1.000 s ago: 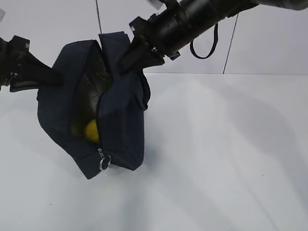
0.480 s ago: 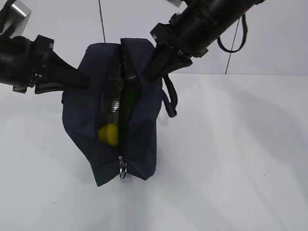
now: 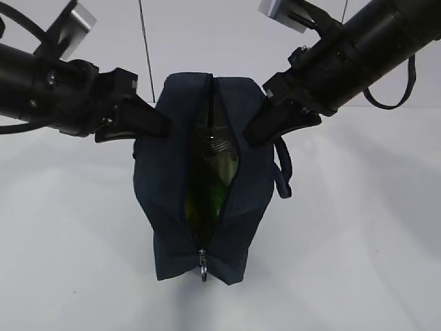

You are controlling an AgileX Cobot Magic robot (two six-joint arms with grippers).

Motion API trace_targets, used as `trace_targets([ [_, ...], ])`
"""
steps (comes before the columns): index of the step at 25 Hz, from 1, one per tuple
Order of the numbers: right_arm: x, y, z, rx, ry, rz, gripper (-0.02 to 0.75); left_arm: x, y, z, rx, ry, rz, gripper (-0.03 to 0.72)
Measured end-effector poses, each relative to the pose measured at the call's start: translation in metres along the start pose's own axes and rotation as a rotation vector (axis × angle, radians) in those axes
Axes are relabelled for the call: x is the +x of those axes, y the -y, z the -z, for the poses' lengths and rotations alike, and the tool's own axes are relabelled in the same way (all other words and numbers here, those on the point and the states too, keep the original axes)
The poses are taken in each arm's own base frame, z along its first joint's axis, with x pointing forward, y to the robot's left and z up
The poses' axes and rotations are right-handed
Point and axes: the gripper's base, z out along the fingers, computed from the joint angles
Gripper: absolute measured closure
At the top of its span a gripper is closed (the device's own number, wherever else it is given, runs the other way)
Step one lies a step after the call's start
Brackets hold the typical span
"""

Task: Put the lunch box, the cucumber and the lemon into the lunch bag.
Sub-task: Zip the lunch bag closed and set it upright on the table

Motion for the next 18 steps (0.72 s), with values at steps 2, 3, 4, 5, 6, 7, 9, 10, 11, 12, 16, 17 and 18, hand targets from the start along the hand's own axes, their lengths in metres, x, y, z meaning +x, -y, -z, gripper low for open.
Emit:
trace_targets([
  [2, -0.001, 0.003, 0.000, 0.021, 0.013, 0.005, 0.717, 0.004, 0.003, -0.009, -0.012, -0.013, -0.017, 0.685],
  [3, 0.000, 0.005, 0.000, 0.036, 0.012, 0.007, 0.717, 0.005, 0.003, -0.013, -0.022, -0.017, -0.021, 0.685],
  [4, 0.001, 0.008, 0.000, 0.055, 0.014, 0.007, 0.717, 0.006, 0.001, -0.017, -0.030, -0.021, -0.020, 0.685],
  [5, 0.003, 0.012, 0.000, 0.070, 0.017, -0.001, 0.717, 0.007, -0.001, -0.020, -0.041, -0.023, -0.015, 0.685],
  [6, 0.005, 0.016, 0.000, 0.084, 0.023, -0.012, 0.717, 0.007, -0.004, -0.023, -0.055, -0.021, -0.010, 0.685],
  [7, 0.007, 0.021, 0.000, 0.097, 0.029, -0.027, 0.717, 0.007, -0.008, -0.026, -0.069, -0.018, -0.002, 0.685],
  [9, 0.009, 0.027, 0.000, 0.118, 0.044, -0.033, 0.717, 0.007, -0.014, -0.031, -0.093, -0.014, 0.012, 0.685],
  [10, 0.009, 0.029, -0.001, 0.121, 0.047, -0.024, 0.717, 0.007, -0.017, -0.032, -0.104, -0.009, 0.013, 0.685],
  [11, 0.009, 0.031, -0.004, 0.117, 0.048, -0.017, 0.717, 0.006, -0.019, -0.033, -0.115, -0.003, 0.017, 0.685],
  [12, 0.009, 0.033, -0.007, 0.112, 0.047, -0.016, 0.717, 0.006, -0.020, -0.034, -0.125, 0.004, 0.017, 0.685],
  [16, 0.006, 0.044, -0.022, 0.100, 0.077, -0.031, 0.717, 0.003, -0.022, -0.034, -0.151, 0.029, 0.017, 0.685],
  [17, 0.005, 0.045, -0.024, 0.088, 0.087, -0.028, 0.717, 0.003, -0.023, -0.034, -0.156, 0.034, 0.017, 0.685],
  [18, 0.005, 0.046, -0.026, 0.082, 0.096, -0.026, 0.717, 0.003, -0.023, -0.034, -0.161, 0.039, 0.017, 0.685],
])
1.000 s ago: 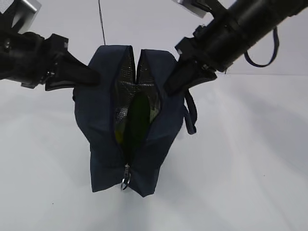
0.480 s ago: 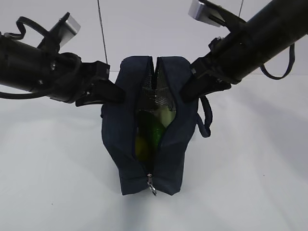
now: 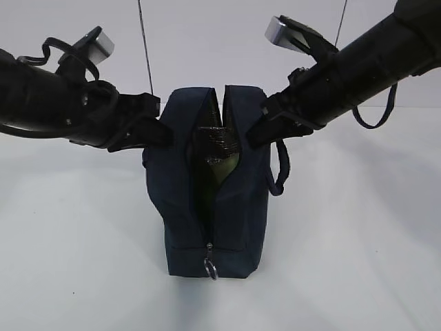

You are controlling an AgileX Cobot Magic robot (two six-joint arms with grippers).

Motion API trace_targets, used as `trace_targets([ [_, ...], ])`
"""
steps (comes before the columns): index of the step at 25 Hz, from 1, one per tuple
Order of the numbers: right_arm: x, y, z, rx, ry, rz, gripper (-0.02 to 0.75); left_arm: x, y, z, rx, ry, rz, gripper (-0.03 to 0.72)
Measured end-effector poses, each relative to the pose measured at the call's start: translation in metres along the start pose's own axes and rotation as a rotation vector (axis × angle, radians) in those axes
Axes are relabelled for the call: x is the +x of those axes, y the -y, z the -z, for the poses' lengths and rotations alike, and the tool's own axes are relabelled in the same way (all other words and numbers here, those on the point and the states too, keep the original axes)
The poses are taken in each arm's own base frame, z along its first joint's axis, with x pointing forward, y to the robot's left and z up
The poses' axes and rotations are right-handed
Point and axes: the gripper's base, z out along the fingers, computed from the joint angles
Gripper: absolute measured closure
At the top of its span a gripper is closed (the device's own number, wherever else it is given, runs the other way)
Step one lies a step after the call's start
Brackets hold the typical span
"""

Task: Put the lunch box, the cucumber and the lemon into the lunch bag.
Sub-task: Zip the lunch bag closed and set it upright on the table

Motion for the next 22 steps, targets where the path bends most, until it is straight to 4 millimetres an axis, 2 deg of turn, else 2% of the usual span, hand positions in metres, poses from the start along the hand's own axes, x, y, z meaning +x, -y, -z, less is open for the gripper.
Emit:
trace_targets([
  [12, 0.000, 0.001, -0.003, -0.015, 0.002, 0.029, 0.713, -0.003, -0.002, 0.000, -0.021, 0.032, 0.010, 0.684],
  [14, 0.000, -0.002, -0.002, -0.048, -0.019, 0.042, 0.673, -0.002, -0.001, 0.000, -0.016, 0.027, 0.002, 0.679],
  [15, 0.000, -0.004, 0.000, -0.065, -0.029, 0.048, 0.626, -0.002, -0.001, 0.000, -0.009, 0.023, -0.006, 0.670],
  [17, -0.005, -0.007, 0.003, -0.080, -0.028, 0.058, 0.508, -0.002, 0.001, 0.000, 0.009, 0.018, -0.016, 0.624],
  [19, -0.009, -0.009, 0.006, -0.084, -0.021, 0.062, 0.396, -0.001, 0.002, 0.000, 0.027, 0.012, -0.022, 0.534],
  [22, -0.011, -0.010, 0.008, -0.083, -0.025, 0.062, 0.333, -0.001, 0.003, 0.000, 0.036, 0.014, -0.017, 0.347],
])
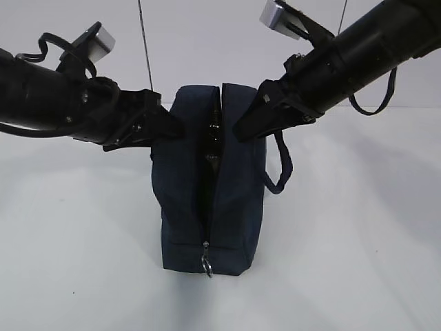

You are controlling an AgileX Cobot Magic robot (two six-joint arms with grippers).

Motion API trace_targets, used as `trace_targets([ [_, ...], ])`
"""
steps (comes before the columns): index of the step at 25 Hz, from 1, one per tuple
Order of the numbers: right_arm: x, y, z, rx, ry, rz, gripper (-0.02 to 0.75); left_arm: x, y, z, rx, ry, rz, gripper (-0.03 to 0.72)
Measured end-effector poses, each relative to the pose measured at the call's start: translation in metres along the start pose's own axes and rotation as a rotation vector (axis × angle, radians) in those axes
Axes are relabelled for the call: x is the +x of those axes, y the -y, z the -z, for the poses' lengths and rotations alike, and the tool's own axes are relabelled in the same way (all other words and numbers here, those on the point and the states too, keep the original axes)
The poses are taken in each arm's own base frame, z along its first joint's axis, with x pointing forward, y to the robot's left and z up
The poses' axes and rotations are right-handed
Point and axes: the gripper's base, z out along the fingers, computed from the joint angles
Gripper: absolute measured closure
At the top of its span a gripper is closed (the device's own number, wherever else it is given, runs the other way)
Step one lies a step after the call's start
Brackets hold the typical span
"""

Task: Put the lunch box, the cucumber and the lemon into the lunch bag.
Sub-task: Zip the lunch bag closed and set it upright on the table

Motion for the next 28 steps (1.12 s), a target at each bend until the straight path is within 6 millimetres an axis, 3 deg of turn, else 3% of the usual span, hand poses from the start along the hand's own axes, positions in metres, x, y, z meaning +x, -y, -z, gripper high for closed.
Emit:
trace_targets([
  [2, 0.001, 0.000, 0.000, 0.003, -0.016, -0.010, 0.322, 0.000, 0.000, 0.000, 0.001, 0.000, -0.012, 0.251],
  [5, 0.003, 0.000, 0.000, -0.002, -0.041, -0.033, 0.316, -0.005, 0.006, 0.011, 0.013, 0.030, -0.076, 0.204],
  [9, 0.002, -0.006, 0.007, -0.002, -0.044, -0.040, 0.315, -0.015, 0.019, 0.039, 0.027, 0.105, -0.194, 0.192],
  [12, -0.001, -0.015, 0.021, 0.019, -0.019, -0.010, 0.315, -0.015, 0.024, 0.049, 0.021, 0.112, -0.262, 0.190],
  [23, 0.000, -0.043, 0.065, 0.138, -0.011, -0.025, 0.316, 0.004, 0.033, 0.054, 0.128, -0.062, -0.547, 0.190],
  [28, 0.014, -0.059, 0.087, 0.223, 0.050, -0.033, 0.316, 0.022, 0.030, 0.055, 0.186, -0.078, -0.598, 0.190],
])
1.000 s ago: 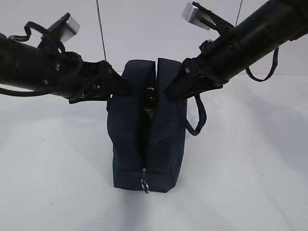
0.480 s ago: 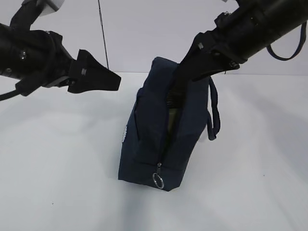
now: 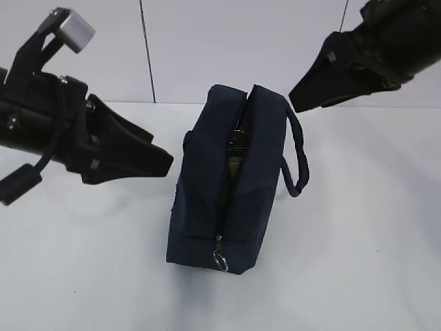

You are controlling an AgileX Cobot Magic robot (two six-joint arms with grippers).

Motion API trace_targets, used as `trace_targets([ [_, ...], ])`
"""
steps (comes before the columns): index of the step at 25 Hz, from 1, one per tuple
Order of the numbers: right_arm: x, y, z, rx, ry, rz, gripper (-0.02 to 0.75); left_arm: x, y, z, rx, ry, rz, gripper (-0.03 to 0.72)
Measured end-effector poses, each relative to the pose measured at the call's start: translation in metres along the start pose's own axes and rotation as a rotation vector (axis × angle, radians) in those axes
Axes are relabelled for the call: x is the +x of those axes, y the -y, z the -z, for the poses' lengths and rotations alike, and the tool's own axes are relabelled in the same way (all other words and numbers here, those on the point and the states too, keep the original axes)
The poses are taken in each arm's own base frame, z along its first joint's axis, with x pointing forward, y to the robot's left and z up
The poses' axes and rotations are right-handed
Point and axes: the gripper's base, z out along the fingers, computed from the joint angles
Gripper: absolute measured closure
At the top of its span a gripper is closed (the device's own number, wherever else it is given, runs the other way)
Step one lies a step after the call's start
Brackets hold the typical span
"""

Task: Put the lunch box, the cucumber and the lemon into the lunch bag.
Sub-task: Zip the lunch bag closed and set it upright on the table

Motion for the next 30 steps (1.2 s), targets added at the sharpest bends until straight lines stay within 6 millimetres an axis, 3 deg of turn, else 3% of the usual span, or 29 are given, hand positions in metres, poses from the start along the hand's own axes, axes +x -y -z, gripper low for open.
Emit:
trace_targets([
  [3, 0.027, -0.006, 0.002, 0.013, 0.054, -0.064, 0.316, 0.015, 0.005, -0.004, 0.043, 0.015, -0.017, 0.190],
  [7, 0.071, -0.018, -0.002, -0.032, 0.205, -0.176, 0.316, 0.018, 0.006, -0.006, 0.056, 0.077, -0.047, 0.190],
  [10, 0.104, -0.022, -0.015, -0.095, 0.270, -0.242, 0.316, 0.018, 0.003, -0.010, 0.052, 0.098, -0.043, 0.190],
  [13, 0.123, -0.022, -0.027, -0.131, 0.297, -0.274, 0.316, 0.023, -0.003, -0.019, 0.064, 0.080, -0.015, 0.190],
  [23, 0.154, -0.020, -0.042, -0.117, 0.265, -0.247, 0.316, 0.034, -0.015, -0.034, 0.070, 0.056, 0.016, 0.190],
  [30, 0.159, -0.016, -0.054, -0.136, 0.221, -0.268, 0.317, 0.053, -0.021, -0.038, -0.018, 0.013, 0.054, 0.195],
])
